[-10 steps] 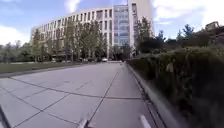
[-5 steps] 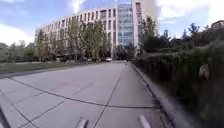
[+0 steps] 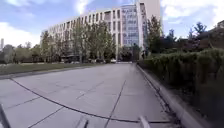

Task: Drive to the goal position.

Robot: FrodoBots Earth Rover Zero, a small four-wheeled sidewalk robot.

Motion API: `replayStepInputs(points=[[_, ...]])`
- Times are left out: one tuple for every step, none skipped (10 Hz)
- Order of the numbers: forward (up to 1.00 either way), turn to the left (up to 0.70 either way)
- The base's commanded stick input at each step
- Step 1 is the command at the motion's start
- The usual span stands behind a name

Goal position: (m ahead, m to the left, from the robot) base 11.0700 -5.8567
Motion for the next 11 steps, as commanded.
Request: replayStepInputs(points=[[0.7, 0.0], [0.7, 0.0], [0.7, 0.0], [0.7, 0.0], [0.7, 0.0], [0.7, 0.0], [0.7, 0.0], [0.7, -0.04], [0.7, -0.12], [0.7, -0.14], [0.7, -0.14]])
